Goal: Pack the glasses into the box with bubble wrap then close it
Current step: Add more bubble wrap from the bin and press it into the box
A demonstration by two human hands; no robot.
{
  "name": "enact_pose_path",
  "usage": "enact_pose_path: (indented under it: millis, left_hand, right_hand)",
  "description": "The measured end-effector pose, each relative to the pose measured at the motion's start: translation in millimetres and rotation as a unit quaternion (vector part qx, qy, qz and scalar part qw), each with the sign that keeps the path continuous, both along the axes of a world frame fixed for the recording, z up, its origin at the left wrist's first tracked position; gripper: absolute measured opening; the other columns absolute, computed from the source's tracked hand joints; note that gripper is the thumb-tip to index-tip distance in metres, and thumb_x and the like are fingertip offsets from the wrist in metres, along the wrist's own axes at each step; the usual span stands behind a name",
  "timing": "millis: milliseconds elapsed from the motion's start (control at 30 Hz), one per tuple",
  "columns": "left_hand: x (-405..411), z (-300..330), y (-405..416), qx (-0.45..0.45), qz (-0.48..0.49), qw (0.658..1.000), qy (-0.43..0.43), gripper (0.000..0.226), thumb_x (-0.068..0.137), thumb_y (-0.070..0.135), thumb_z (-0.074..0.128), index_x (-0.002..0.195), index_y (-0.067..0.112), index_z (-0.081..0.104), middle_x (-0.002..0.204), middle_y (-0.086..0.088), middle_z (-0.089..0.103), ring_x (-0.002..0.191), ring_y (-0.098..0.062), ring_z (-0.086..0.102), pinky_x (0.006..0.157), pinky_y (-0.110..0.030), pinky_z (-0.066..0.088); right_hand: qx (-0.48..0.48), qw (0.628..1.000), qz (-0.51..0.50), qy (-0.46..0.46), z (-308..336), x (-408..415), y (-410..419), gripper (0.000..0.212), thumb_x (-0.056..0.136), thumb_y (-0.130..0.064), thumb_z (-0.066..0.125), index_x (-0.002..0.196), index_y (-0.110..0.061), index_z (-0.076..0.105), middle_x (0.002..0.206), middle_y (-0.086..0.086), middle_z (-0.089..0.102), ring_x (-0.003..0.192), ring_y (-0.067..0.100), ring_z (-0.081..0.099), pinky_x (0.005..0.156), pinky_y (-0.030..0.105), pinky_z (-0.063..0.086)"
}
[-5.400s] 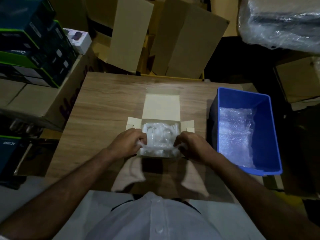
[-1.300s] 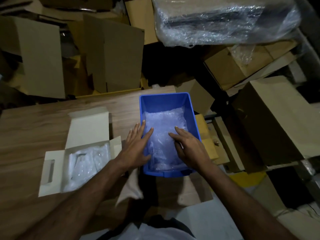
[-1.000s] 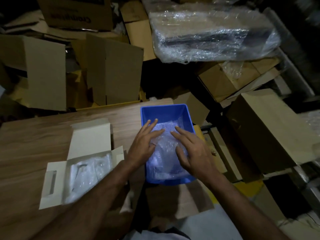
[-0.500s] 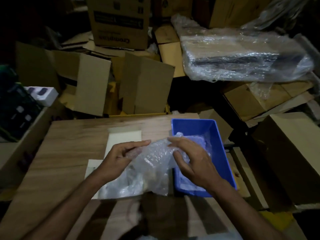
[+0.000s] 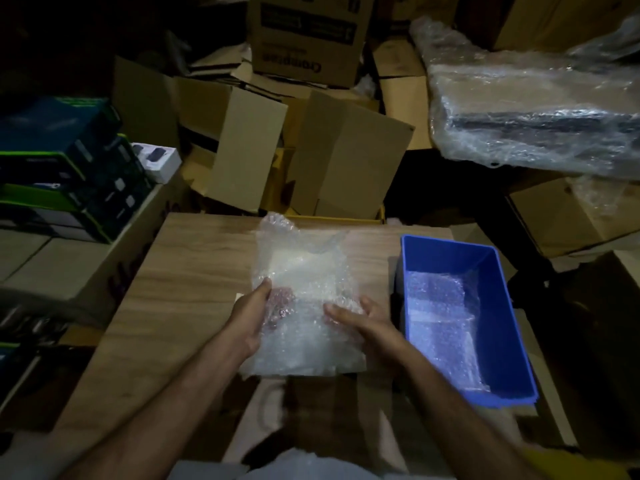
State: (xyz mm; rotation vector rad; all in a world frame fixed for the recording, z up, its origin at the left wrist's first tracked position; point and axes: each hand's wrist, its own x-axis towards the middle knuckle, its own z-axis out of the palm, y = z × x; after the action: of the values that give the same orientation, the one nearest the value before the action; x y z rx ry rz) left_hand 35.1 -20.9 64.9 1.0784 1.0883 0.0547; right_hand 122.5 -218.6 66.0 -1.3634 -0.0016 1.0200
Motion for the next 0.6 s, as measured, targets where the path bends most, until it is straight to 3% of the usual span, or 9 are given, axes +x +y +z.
enact_pose_path:
  millis: [100,200,267,333,367,433,500,600]
  left_hand:
    - [-5.4,-0.3,5.8,0.060,-0.023,0.998,0.021,0.034,0.102,0.043,0.054,0.108,0.013,0.069,0.097,-0.002,0.073,0.088,-0.022,0.068,0.070,-0.032,0.052]
    - [-9.2,0.2,15.9,0.097,-0.049,0.994,0.011,0.032,0.103,0.037,0.054,0.112,0.010,0.069,0.096,-0.011,0.078,0.083,-0.026,0.073,0.069,-0.033,0.057]
    - [-13.0,3.3,23.2,0.118,-0.054,0.991,-0.022,0.032,0.103,0.027,0.056,0.131,0.012,0.060,0.115,-0.014,0.074,0.087,-0.024,0.073,0.066,-0.031,0.057]
    - [-19.7,11.1,29.4,0.119,-0.078,0.988,-0.065,0.053,0.103,0.018,0.057,0.151,0.031,0.039,0.129,-0.004,0.065,0.098,-0.018,0.070,0.066,-0.029,0.057]
    - [-23.5,14.8,33.4,0.113,-0.103,0.985,-0.086,0.060,0.102,0.015,0.057,0.152,0.039,0.035,0.130,-0.001,0.063,0.103,-0.016,0.069,0.069,-0.028,0.057]
    - [-30.9,21.1,41.1,0.088,-0.160,0.975,-0.128,0.060,0.099,0.015,0.059,0.149,0.042,0.041,0.128,0.002,0.068,0.112,-0.018,0.068,0.080,-0.031,0.058]
    - [-36.7,24.8,48.7,0.083,-0.228,0.959,-0.147,0.057,0.090,0.012,0.069,0.141,0.034,0.056,0.126,0.005,0.071,0.118,-0.015,0.066,0.092,-0.033,0.057]
    - [-38.8,23.4,54.4,0.186,-0.328,0.921,-0.100,0.071,0.068,0.006,0.089,0.132,0.026,0.066,0.131,0.005,0.067,0.112,-0.008,0.068,0.090,-0.025,0.057]
  right_hand:
    - [-0.029,0.996,-0.065,-0.057,-4.7,-9.0,11.6,0.069,0.081,-0.030,0.084,0.139,-0.020,0.048,0.121,0.000,0.068,0.095,0.007,0.074,0.077,0.024,0.056]
    - [-0.014,0.985,-0.091,-0.144,3.4,-7.1,13.6,0.059,0.092,-0.013,0.073,0.139,-0.030,0.042,0.109,-0.016,0.057,0.079,-0.014,0.067,0.071,0.015,0.054]
    - [-0.018,0.973,-0.061,-0.223,4.3,-7.1,11.5,0.069,0.093,-0.011,0.071,0.146,-0.037,0.036,0.119,-0.031,0.045,0.094,-0.016,0.061,0.077,0.013,0.053]
    - [-0.021,0.963,-0.034,-0.268,10.7,-6.1,9.4,0.071,0.093,-0.010,0.070,0.149,-0.038,0.039,0.126,-0.041,0.039,0.109,-0.023,0.053,0.091,0.018,0.054]
    - [-0.025,0.961,-0.016,-0.274,13.0,-3.9,8.8,0.066,0.091,-0.012,0.074,0.146,-0.038,0.046,0.129,-0.041,0.043,0.116,-0.020,0.052,0.100,0.026,0.053]
    - [-0.066,0.957,0.020,-0.283,17.0,1.5,8.3,0.066,0.079,-0.021,0.087,0.138,-0.035,0.060,0.132,-0.029,0.054,0.126,-0.006,0.053,0.110,0.037,0.048]
    - [-0.126,0.935,0.056,-0.327,17.4,7.4,8.5,0.077,0.067,-0.022,0.095,0.136,-0.028,0.063,0.134,-0.014,0.061,0.125,0.003,0.057,0.109,0.033,0.049]
    - [-0.207,0.883,0.116,-0.405,17.1,11.2,12.0,0.075,0.071,-0.019,0.093,0.138,-0.025,0.061,0.128,-0.006,0.066,0.110,0.007,0.063,0.090,0.018,0.051]
